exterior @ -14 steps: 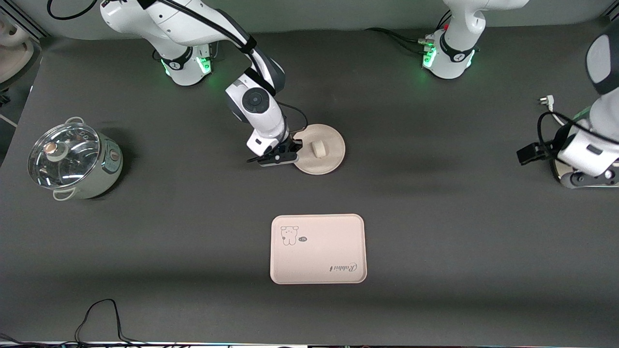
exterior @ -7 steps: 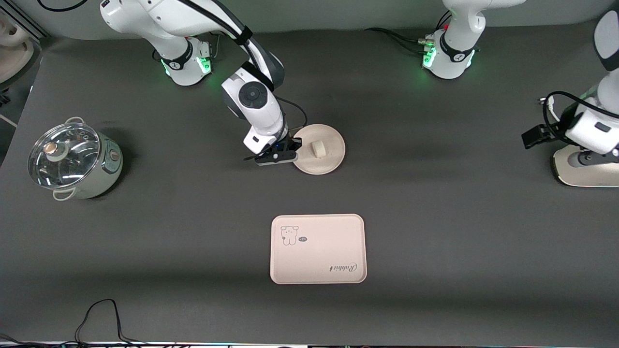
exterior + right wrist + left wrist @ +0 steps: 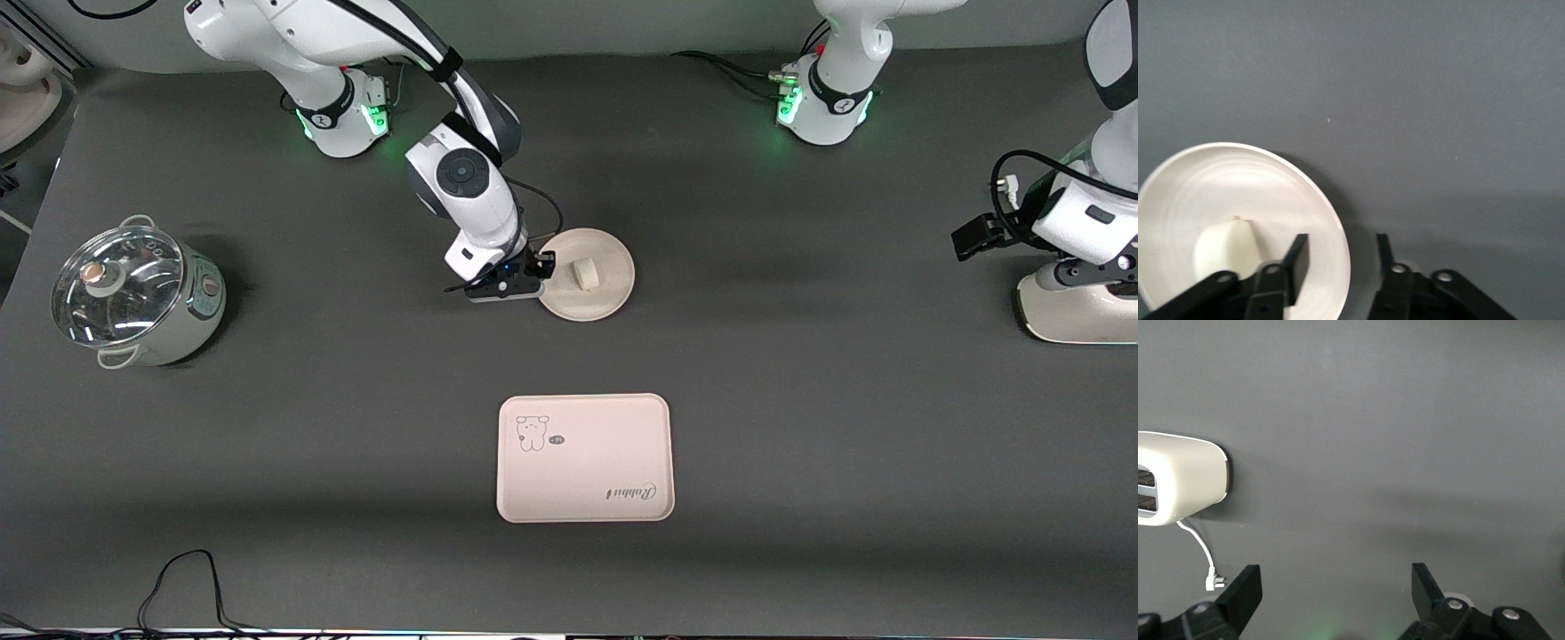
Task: Place bun in plate and plate on tray
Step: 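Close the right gripper on the rim of the white plate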
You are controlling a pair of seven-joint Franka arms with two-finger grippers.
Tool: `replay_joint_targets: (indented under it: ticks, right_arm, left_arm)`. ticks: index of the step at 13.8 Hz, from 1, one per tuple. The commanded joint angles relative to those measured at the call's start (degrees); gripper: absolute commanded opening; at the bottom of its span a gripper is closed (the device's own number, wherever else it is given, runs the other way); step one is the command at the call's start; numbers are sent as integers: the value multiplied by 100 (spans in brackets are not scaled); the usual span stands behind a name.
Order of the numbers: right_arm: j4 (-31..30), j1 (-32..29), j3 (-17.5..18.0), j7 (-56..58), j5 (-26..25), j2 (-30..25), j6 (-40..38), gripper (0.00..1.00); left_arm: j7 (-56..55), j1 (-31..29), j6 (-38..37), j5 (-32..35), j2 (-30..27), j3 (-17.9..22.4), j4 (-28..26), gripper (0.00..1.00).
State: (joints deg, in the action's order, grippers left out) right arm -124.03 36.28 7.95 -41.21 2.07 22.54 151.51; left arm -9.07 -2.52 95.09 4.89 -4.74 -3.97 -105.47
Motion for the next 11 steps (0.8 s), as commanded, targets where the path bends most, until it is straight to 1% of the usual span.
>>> replay_joint_targets:
  ticks: [1,2,3,4,6,7,8,9,11]
  right_arm:
    - [-183,211,-13,-194,31,75,344,89]
    - [-183,273,-13,-247,31,101,370,80]
    - [-191,300,-13,-247,31,180,501,74]
    - [-209,396,-22,-247,39,224,606,65]
    - [-209,415,-22,-247,31,277,651,43]
    - [-209,415,-22,-247,31,304,677,26]
    - [-209,415,-22,-247,31,313,704,4]
    - [-209,415,-22,-247,31,356,774,0]
    - [-200,406,-22,-247,31,392,801,0]
  left_arm:
    - [29,6,-16,-59,-142,-8,-114,100]
    - [29,15,-25,-59,-133,-8,-114,100]
    - [29,24,-25,-59,-133,-8,-106,100]
    - [29,24,-34,-59,-124,-8,-114,100]
    - [29,15,-78,-59,-141,-8,-114,100]
    - [20,15,-121,-59,-142,-8,-106,100]
    - [20,15,-131,-59,-142,-8,-106,100]
    - [20,24,-131,-59,-142,-8,-97,100]
    - [20,33,-139,-59,-133,-16,-97,100]
